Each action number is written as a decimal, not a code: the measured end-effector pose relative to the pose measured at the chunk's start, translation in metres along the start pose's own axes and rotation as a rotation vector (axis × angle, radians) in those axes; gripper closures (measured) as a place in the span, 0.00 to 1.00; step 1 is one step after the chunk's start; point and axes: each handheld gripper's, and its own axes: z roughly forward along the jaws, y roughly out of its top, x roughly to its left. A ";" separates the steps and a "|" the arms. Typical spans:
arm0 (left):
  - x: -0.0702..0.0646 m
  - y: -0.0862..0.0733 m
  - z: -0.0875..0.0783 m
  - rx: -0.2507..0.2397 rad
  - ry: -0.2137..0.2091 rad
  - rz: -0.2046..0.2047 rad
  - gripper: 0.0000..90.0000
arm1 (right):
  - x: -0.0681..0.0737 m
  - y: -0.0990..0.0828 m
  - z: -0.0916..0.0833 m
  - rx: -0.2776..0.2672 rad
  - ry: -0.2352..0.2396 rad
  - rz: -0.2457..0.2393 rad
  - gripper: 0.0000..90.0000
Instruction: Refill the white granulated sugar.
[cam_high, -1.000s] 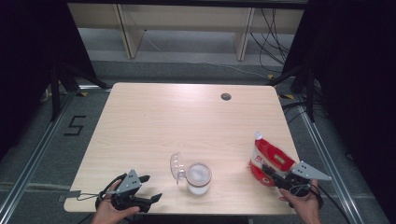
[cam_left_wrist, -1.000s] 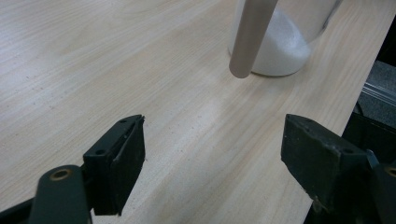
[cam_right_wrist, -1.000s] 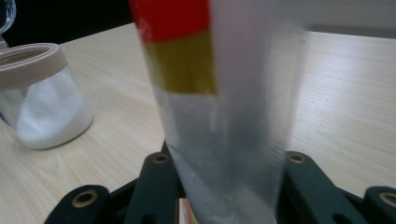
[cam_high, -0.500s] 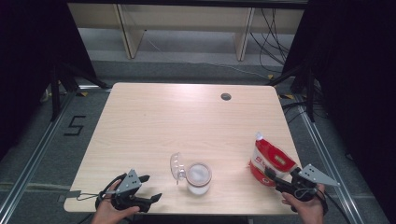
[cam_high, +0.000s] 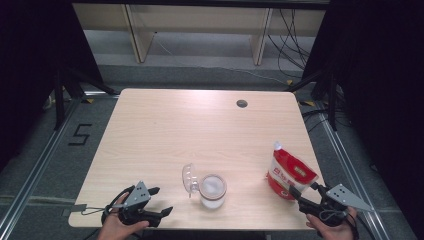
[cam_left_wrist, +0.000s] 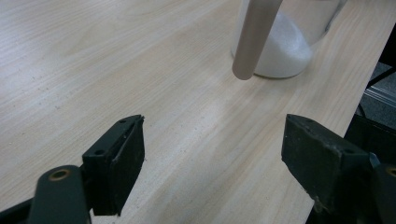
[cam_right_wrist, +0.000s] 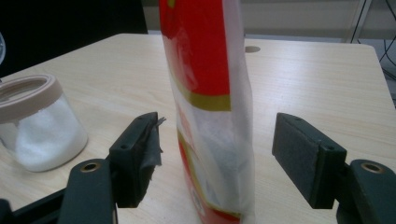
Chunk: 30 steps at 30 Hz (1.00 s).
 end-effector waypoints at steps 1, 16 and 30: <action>0.000 0.000 0.000 -0.006 -0.001 -0.003 0.24 | 0.002 -0.001 -0.001 -0.003 -0.015 0.023 0.36; -0.002 0.002 0.002 -0.018 -0.007 -0.029 0.23 | 0.011 -0.005 -0.010 0.029 -0.059 -0.009 0.28; -0.003 0.009 0.000 -0.008 -0.004 -0.004 0.23 | 0.017 -0.010 -0.021 0.073 -0.090 -0.004 0.27</action>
